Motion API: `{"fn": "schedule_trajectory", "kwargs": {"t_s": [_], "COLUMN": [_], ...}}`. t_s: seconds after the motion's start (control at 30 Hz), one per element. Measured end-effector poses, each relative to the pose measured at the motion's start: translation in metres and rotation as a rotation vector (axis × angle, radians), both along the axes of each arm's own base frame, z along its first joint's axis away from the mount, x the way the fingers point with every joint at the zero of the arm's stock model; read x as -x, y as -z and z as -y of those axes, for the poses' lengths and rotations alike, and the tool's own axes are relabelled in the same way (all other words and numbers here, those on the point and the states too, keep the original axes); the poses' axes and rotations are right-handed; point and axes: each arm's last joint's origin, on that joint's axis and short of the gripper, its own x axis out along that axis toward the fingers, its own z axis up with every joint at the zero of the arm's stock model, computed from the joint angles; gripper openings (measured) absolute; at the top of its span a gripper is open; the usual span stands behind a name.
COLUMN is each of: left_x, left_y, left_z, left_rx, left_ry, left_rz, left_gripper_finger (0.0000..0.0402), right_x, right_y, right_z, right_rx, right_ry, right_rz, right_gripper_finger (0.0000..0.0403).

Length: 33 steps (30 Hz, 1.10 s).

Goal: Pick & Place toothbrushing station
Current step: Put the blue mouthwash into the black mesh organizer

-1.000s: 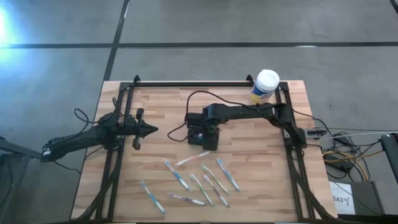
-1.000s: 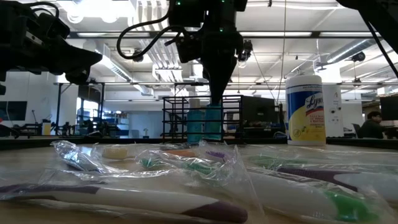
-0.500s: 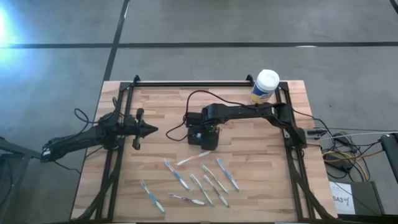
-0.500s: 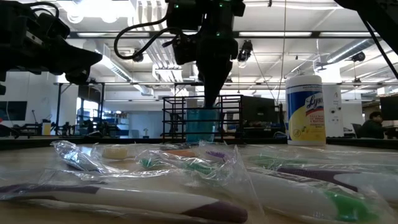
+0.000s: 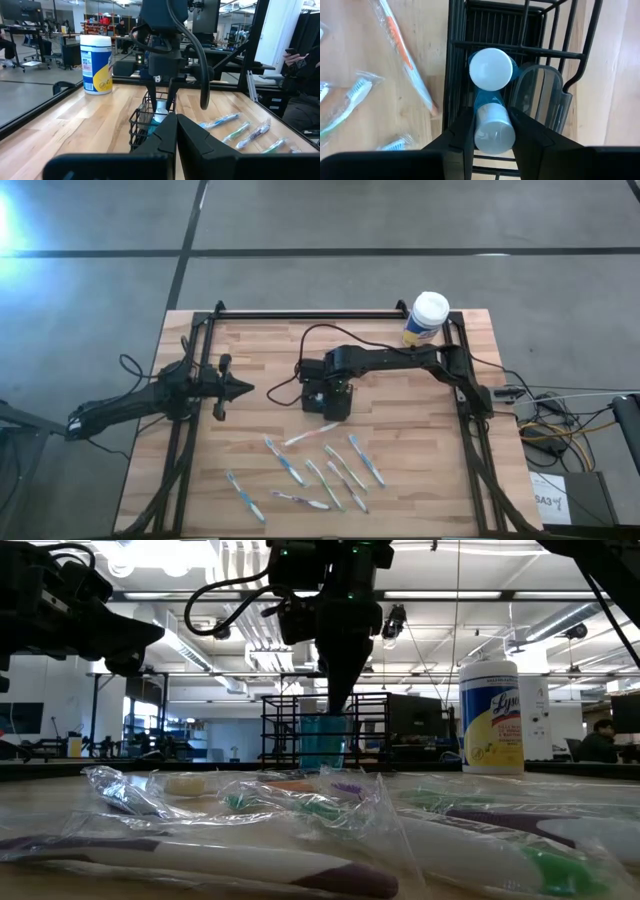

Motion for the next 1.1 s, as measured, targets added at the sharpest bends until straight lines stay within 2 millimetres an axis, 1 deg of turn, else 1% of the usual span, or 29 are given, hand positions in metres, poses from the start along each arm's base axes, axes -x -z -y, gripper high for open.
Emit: {"fn": "schedule_trajectory", "kwargs": {"t_s": [0.3,0.6,1.1], "left_x": [0.0,0.0,0.0001], "left_y": [0.0003,0.001,0.0018], "left_z": [0.0,-0.0001,-0.0001], "left_rx": [0.0,-0.004,0.002], "left_ry": [0.0,-0.002,-0.003], "left_rz": [-0.003,-0.01,-0.018], "left_gripper_finger": [0.0012,0.0012,0.0012], "right_x": [-0.0002,-0.0008,-0.0009], "right_y": [-0.0002,0.0,0.0015], "right_z": [0.0002,-0.0042,-0.0051], "right_rx": [0.072,0.039,0.017], "right_ry": [-0.118,-0.206,-0.15], "right_rz": [-0.001,0.009,0.011], "right_gripper_finger": [0.0091,0.0092,0.0097]}}
